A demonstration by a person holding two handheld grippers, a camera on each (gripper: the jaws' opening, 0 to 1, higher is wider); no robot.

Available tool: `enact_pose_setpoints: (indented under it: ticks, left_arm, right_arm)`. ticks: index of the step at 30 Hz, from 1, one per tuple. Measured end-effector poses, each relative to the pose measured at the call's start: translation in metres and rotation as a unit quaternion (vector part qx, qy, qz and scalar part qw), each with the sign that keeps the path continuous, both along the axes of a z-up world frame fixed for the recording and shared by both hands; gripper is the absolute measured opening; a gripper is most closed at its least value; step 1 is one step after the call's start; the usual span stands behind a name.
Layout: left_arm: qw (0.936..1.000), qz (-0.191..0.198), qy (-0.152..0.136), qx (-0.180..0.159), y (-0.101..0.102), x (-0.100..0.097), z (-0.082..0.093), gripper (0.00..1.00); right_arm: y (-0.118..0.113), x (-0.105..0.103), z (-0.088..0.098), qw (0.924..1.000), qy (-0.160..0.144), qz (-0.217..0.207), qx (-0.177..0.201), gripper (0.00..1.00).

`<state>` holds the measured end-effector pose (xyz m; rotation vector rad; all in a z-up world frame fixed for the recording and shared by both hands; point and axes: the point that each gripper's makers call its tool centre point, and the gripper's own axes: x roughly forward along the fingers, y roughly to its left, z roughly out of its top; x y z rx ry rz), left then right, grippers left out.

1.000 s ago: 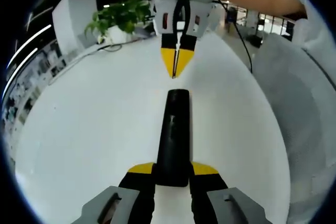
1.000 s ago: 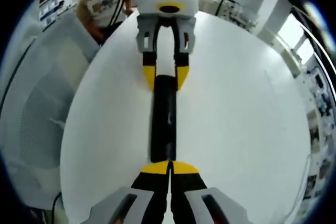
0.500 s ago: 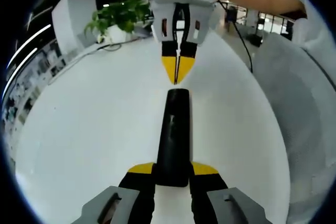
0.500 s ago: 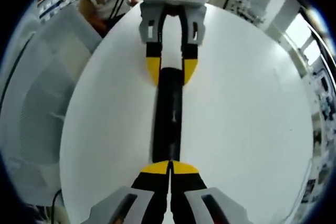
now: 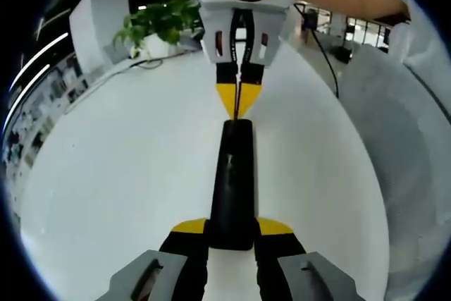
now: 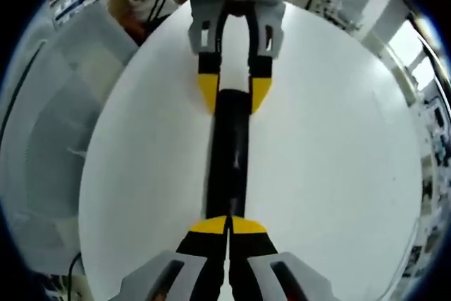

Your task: Press the specified remote control buttons in sequence, fully releasing each button before pressing the next.

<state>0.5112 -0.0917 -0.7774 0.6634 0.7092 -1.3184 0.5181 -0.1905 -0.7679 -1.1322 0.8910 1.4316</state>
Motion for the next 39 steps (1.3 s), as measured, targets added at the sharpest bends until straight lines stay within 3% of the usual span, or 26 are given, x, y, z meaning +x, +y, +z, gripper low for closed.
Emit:
enact_pose_setpoints:
  ticks: [26,39]
  left_arm:
    - [1.0000,0.000,0.000,0.000,0.0000,-0.0010,0.0005,0.24]
    - [1.0000,0.001,0.003,-0.002,0.0010,-0.0004,-0.0003,0.24]
  right_arm:
    - [0.0007,-0.0003,-0.0042,0.9999,0.014,0.004,-0.005,0.00]
    - [0.0007,0.0003,-0.0064,0.9993,0.007,0.013,-0.034,0.00]
